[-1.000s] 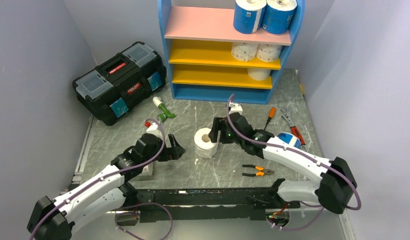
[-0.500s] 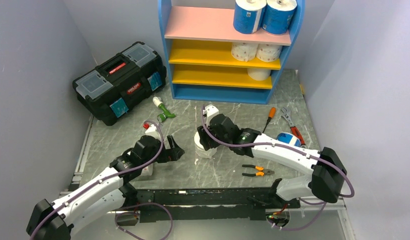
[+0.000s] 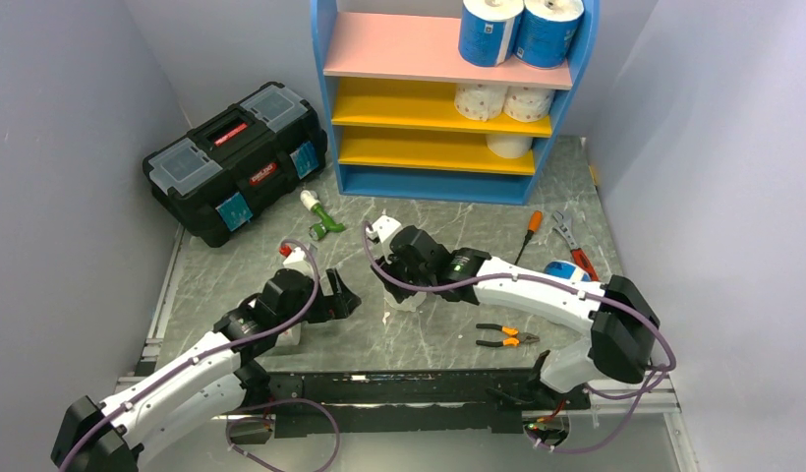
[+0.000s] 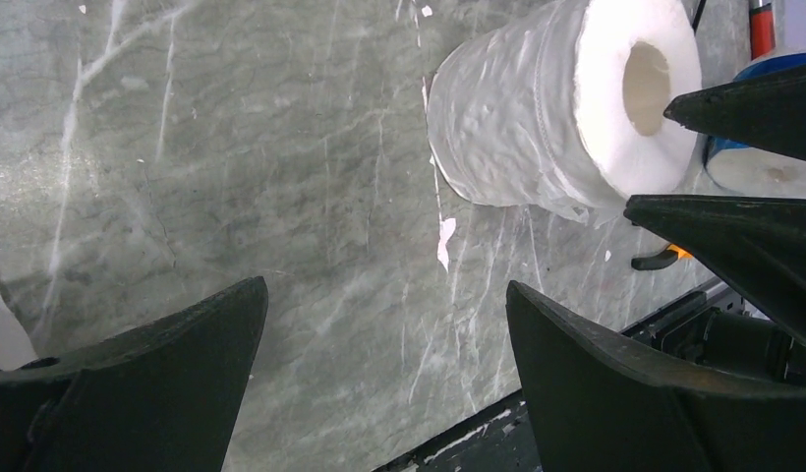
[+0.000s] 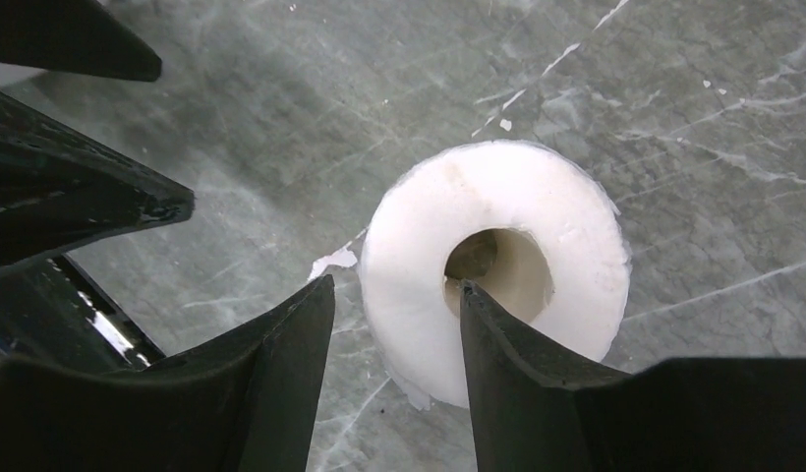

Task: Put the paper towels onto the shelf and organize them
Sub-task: Pick up the paper towel from the center of the board.

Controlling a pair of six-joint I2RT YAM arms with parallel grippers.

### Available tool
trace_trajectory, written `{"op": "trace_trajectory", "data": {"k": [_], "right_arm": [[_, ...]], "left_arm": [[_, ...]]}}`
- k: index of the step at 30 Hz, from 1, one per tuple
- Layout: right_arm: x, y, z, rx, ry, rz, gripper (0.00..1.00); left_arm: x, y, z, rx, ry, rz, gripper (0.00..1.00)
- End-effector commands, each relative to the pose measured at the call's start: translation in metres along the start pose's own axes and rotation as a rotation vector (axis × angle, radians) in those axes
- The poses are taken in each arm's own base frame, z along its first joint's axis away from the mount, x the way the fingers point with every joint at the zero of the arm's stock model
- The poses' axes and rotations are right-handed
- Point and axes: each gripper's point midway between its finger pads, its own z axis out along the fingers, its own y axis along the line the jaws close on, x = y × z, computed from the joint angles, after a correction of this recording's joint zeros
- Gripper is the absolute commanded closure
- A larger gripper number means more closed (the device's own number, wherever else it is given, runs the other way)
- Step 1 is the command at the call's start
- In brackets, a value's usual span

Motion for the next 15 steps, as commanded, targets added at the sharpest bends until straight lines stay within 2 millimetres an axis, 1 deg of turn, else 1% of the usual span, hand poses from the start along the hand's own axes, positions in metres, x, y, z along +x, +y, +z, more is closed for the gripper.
{"op": "trace_trajectory", "data": {"k": [1, 6, 15], "right_arm": [[-0.014, -0.002, -0.001, 0.012, -0.008, -0.060, 0.48], [-0.009, -0.006, 0.009, 0.041, 0.027, -0.074, 0.48], [-0.004, -0.004, 0.015, 0.028, 0.051, -0.081, 0.48]], "left_arm": [[-0.005, -0.003, 0.001, 0.005, -0.019, -0.008, 0.02], [-0.007, -0.005, 0.001, 0.005, -0.017, -0.003, 0.02], [-0.007, -0.005, 0.001, 0.003, -0.018, -0.002, 0.02]]}}
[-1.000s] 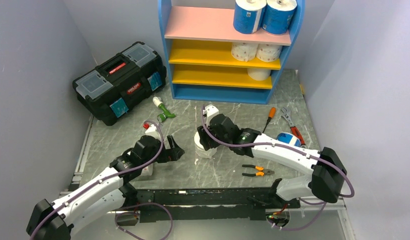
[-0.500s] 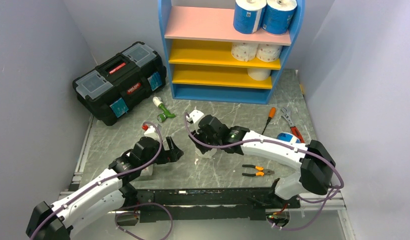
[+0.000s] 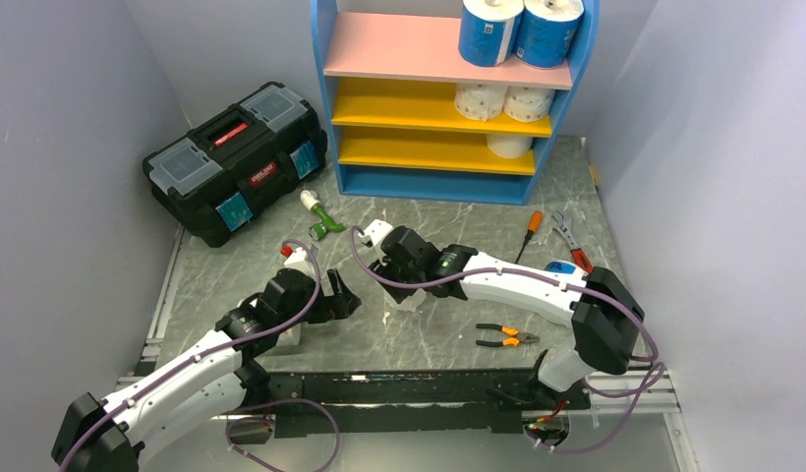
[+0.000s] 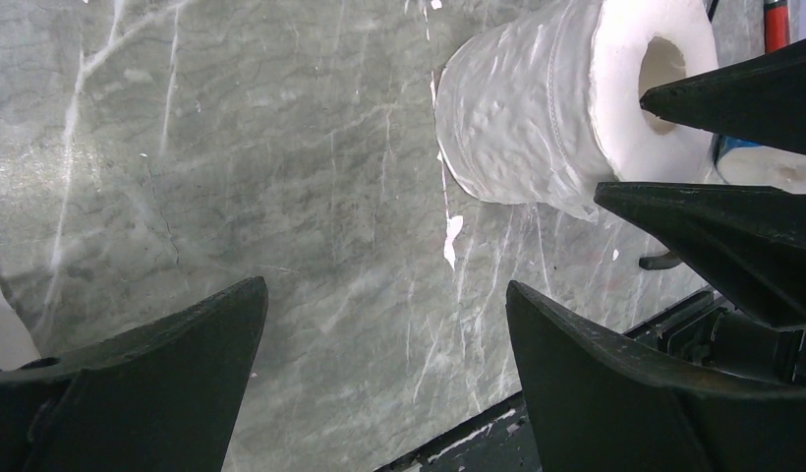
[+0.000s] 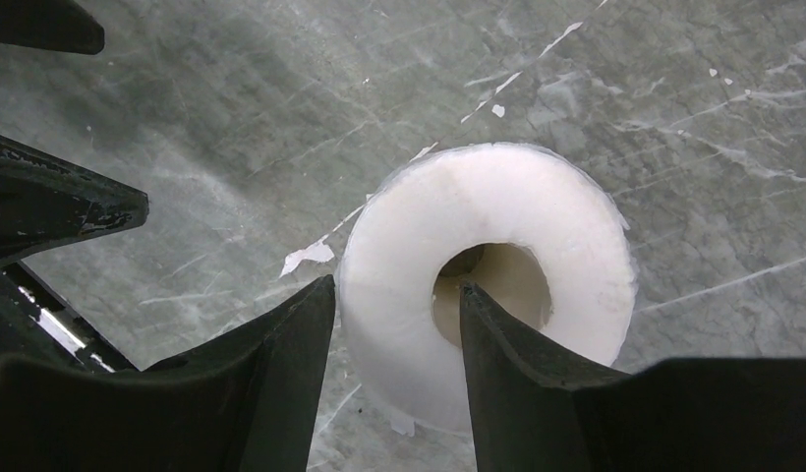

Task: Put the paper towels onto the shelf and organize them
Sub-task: Pick up the paper towel from the center of the board.

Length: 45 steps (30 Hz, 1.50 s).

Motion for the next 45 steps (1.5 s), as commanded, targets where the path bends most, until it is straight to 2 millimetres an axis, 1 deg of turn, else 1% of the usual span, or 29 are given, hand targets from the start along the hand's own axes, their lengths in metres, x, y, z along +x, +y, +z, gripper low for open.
{"op": "trace_trajectory", "data": {"k": [1, 9, 19, 24, 27, 30, 34, 38, 42, 45], "right_arm": [[-0.018, 0.000, -0.003, 0.004, -0.037, -0.015, 0.48], [-0.012, 0.001, 0.001, 0.001, -0.018, -0.023, 0.55], [-0.013, 0.004, 0.001, -0.018, -0.014, -0.027, 0.73], [-0.015, 0.005, -0.003, -0.026, -0.023, -0.024, 0.82], [-0.018, 0.004, -0.006, -0.021, -0.026, -0.027, 0.83], [-0.026, 0.001, -0.015, -0.006, -0.033, -0.029, 0.83], [-0.041, -0.008, -0.036, 0.028, -0.078, -0.031, 0.84], [-0.050, -0.018, -0.053, 0.067, -0.096, -0.046, 0.84], [-0.057, -0.035, -0.064, 0.109, -0.104, -0.028, 0.84], [-0.071, -0.056, -0.076, 0.138, -0.140, 0.017, 0.84]], "left_arm": [[-0.011, -0.008, -0.001, 0.020, -0.035, -0.001, 0.02], [-0.009, -0.008, 0.000, 0.020, -0.029, -0.003, 0.02], [-0.009, -0.007, 0.000, 0.020, -0.031, -0.005, 0.02], [-0.010, -0.008, -0.002, 0.021, -0.033, -0.002, 0.02], [-0.010, -0.006, -0.002, 0.015, -0.038, 0.000, 0.02], [-0.010, -0.005, -0.003, 0.017, -0.043, 0.002, 0.02], [-0.012, -0.007, -0.003, 0.017, -0.043, 0.007, 0.02], [-0.013, -0.011, -0.002, 0.030, -0.043, 0.010, 0.02], [-0.017, -0.016, -0.002, 0.043, -0.044, 0.014, 0.02], [-0.020, -0.020, -0.003, 0.054, -0.047, 0.017, 0.02]]}}
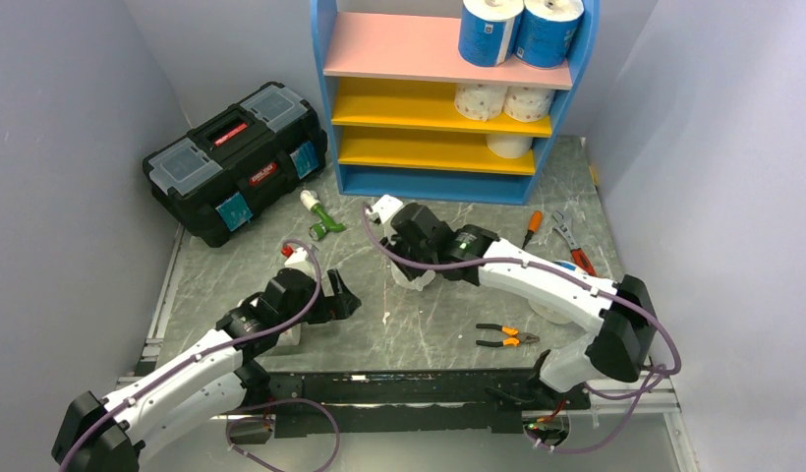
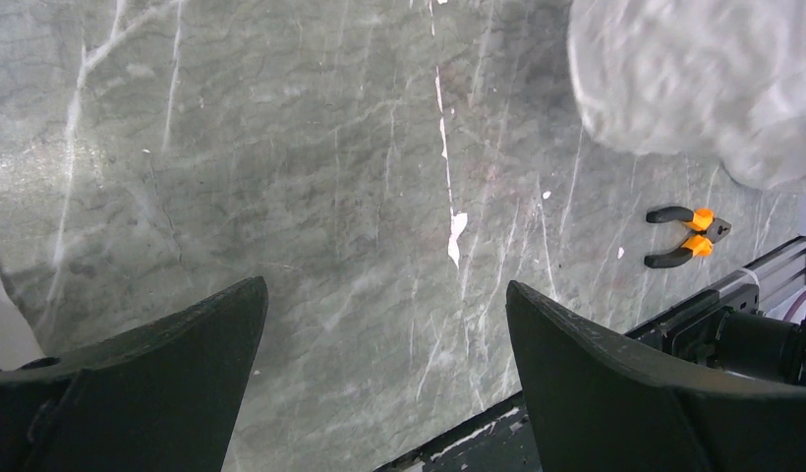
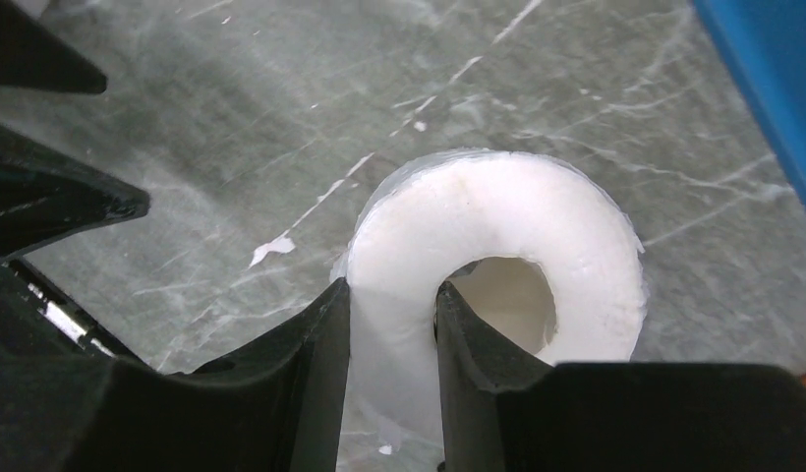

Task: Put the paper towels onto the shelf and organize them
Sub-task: Pick up the paper towel from the center of the board.

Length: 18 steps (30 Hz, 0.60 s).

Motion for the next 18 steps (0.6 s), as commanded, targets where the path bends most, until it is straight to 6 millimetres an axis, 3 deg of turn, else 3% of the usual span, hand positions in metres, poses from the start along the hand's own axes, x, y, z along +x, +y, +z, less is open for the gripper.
{"op": "trace_trajectory", "data": {"k": [1, 8, 18], "right_arm": [[-0.043, -0.045, -0.033, 0.092, -0.123, 0.061, 0.84], [-0.078, -0.108, -0.047, 0.226, -0.185, 0.133, 0.84], [-0.108, -0.183, -0.029, 0.435, -0.228, 0.200, 0.84]], "left_arm": [[-0.022, -0.023, -0.003, 0.064, -0.053, 0.015, 0.02], [-0.023, -0.031, -0.004, 0.089, -0.036, 0.024, 0.02], [-0.030, -0.038, -0.006, 0.097, -0.039, 0.037, 0.02]]}}
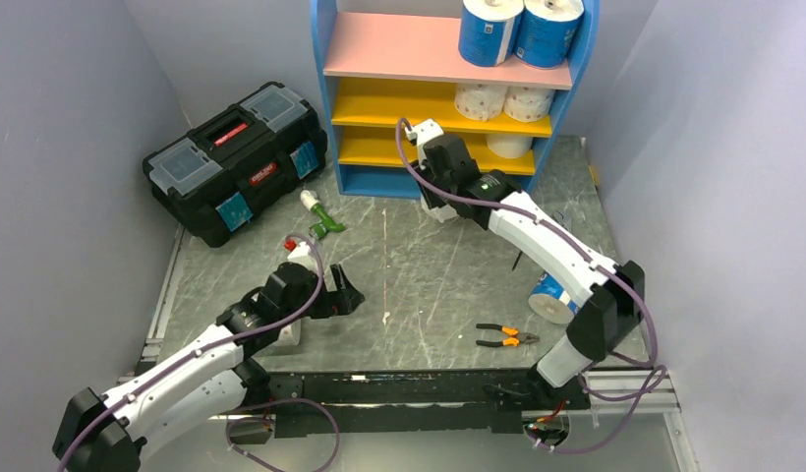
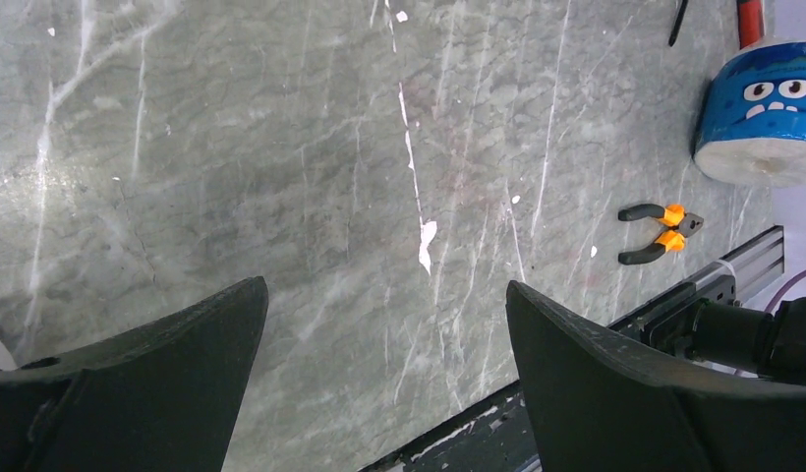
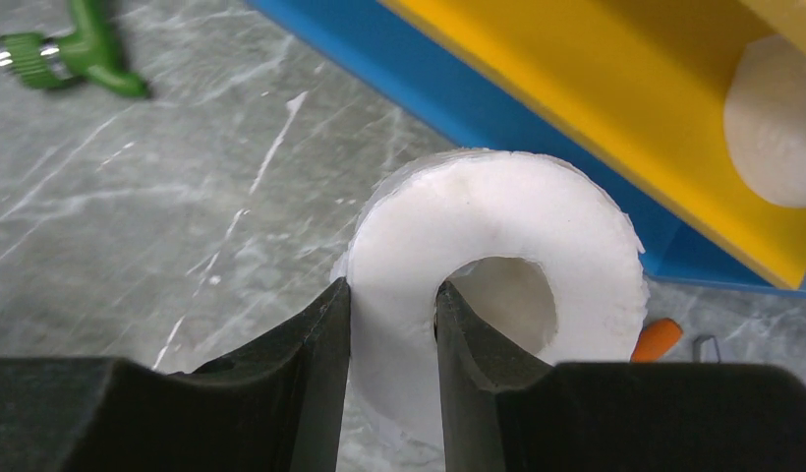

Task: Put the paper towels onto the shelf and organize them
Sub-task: Pick up the paper towel from the center of the board.

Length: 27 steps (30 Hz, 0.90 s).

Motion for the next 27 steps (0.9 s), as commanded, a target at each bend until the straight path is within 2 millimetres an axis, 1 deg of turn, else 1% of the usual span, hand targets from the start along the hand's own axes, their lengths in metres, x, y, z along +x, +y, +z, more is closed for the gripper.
{"op": "trace_trajectory", "data": {"k": [1, 6, 15, 19, 22, 27], "right_arm": [[-0.043, -0.031, 0.013, 0.130, -0.112, 0.012, 0.84], [-0.056, -0.051, 0.028, 0.197, -0.140, 0.036, 0.84], [-0.073, -0.084, 0.039, 0.264, -0.180, 0.060, 0.84], [-0.076, -0.094, 0.048, 0.273, -0.187, 0.067, 0.84], [-0.075, -0.099, 0.055, 0.267, -0.186, 0.082, 0.84], [-0.074, -0.104, 0.062, 0.261, -0.192, 0.099, 0.83]], "left_arm": [[-0.023, -0.024, -0.004, 0.056, -0.038, 0.027, 0.02], [-0.028, -0.027, -0.002, 0.038, -0.029, 0.059, 0.02], [-0.038, -0.035, 0.005, 0.036, -0.029, 0.061, 0.01], [-0.051, -0.050, 0.009, 0.074, -0.062, 0.060, 0.01], [-0.065, -0.064, 0.011, 0.111, -0.095, 0.065, 0.01], [-0.085, -0.085, 0.017, 0.163, -0.146, 0.055, 0.01]]}}
